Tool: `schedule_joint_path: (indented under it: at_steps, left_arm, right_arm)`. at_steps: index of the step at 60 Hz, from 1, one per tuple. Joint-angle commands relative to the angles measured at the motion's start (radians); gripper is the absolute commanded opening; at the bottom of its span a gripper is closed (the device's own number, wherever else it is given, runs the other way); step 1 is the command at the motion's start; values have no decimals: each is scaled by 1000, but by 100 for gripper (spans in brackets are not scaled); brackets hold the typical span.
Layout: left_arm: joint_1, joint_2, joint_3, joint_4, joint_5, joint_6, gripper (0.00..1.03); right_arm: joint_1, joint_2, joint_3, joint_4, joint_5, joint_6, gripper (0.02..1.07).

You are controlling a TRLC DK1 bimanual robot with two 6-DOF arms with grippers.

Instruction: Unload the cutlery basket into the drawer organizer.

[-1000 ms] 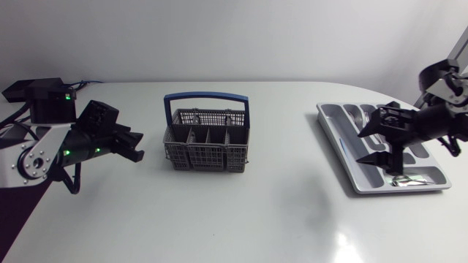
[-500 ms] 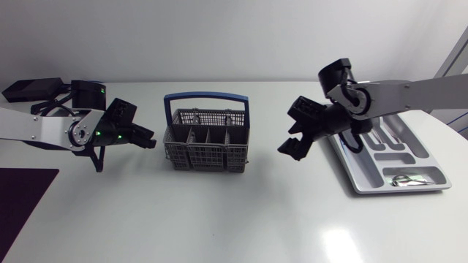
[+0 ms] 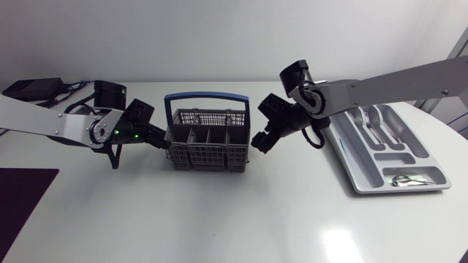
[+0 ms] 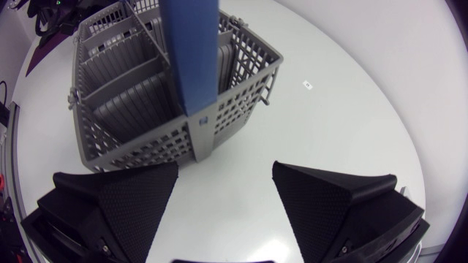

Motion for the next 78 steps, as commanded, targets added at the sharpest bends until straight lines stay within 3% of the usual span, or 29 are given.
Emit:
schedule_joint_path:
  at_steps: [1,32,58,78]
  left_arm:
    - [-20,22,26,8,12,-23,49]
    - [-121,-22,-28,-2,6,-6,49]
    - [-130,-148,-155,-8,6,11,49]
    - [-160,-166,-166,-11,6,5,49]
  right_arm:
    - [15,6,18,7,5,43,95]
    - [17,-109,-114,19,-4,39,95]
    - [-9,-111,-119,34,2,31,95]
    - [-22,-89,-105,53,19,33,97]
